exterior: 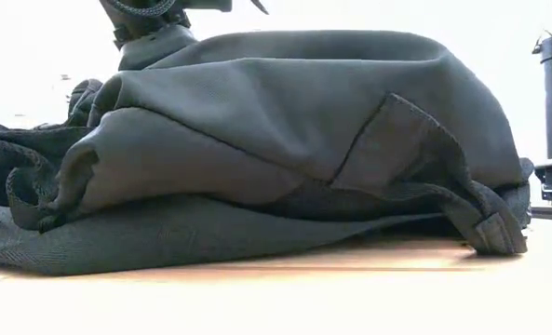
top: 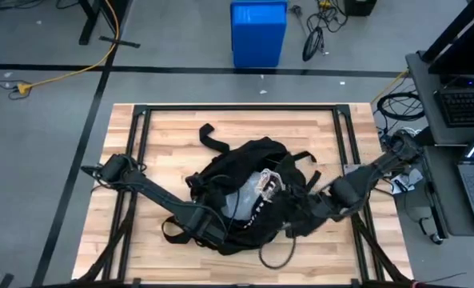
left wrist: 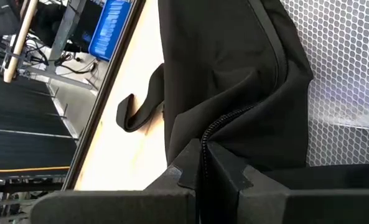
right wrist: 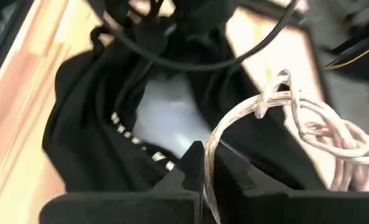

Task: Unpack backpack
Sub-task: Remove the charger cable from the black backpack

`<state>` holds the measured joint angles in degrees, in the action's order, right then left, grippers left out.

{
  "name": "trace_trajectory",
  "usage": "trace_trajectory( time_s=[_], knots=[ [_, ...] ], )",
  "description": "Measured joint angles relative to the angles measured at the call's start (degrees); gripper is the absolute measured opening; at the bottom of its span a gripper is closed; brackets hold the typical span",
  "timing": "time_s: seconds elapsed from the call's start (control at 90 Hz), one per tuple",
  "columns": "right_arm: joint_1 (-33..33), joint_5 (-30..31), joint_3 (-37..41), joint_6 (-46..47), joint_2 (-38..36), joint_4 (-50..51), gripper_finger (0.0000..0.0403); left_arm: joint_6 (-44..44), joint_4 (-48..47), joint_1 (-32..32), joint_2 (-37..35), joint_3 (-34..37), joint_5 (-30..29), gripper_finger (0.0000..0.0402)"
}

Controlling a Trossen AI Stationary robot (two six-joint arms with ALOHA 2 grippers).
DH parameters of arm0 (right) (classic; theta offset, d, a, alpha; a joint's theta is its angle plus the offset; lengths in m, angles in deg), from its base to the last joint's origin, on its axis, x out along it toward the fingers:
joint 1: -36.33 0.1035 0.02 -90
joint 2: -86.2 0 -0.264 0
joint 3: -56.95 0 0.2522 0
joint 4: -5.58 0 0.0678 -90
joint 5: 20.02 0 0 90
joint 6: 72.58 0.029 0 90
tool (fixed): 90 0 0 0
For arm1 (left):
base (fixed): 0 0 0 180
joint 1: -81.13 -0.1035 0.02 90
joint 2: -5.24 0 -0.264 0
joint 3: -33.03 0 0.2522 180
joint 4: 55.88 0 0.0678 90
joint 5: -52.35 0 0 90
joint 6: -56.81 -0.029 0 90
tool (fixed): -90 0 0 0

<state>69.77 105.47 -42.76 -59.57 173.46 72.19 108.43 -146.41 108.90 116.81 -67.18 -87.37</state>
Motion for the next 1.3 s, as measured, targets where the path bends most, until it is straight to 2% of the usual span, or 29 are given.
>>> trace_trajectory(
  time_s=[0.078, 0.2, 0.433, 0.611, 0.844, 1.056, 1.2, 1.3],
  knots=[
    [0.96, 2.5, -0.88, 1.86, 0.0, 0.24, 0.0, 0.0, 0.0, 0.0, 0.0, 0.0, 0.01, 0.0008],
    [0.97, 2.95, -1.03, 6.48, -0.02, 3.47, 0.0, 0.0, 0.0, 0.0, 0.0, 0.0, 0.01, 0.0008],
    [0.91, 3.18, -1.01, 26.49, 0.0, 24.44, 0.0, 0.0, -0.04, 0.0, 0.0, 0.0, 0.01, 0.0008],
    [-0.13, 7.66, -0.17, 41.57, 0.0, 37.11, 0.0, 0.0, -0.2, 0.0, 0.0, 0.0, 0.11, 0.0008],
    [-4.61, 8.55, 5.5, 41.92, -1.29, 36.24, 0.0, -3.47, -0.57, 0.41, 0.0, 0.0, 7.41, 0.0008],
    [-12.81, 11.12, 14.24, 42.17, -4.85, 34.75, 0.0, -4.0, -0.76, 2.08, 0.0, 0.0, 8.16, 0.0008],
    [-19.55, 10.81, 23.71, 37.31, -9.9, 24.98, 0.0, -3.96, -2.1, 2.94, 0.0, -0.68, 8.22, 0.0008],
    [-24.74, 7.9, 30.45, 31.34, -14.02, 15.63, 0.0, -3.96, -3.53, 3.59, 0.0, -2.11, 8.27, 0.0008]
  ],
)
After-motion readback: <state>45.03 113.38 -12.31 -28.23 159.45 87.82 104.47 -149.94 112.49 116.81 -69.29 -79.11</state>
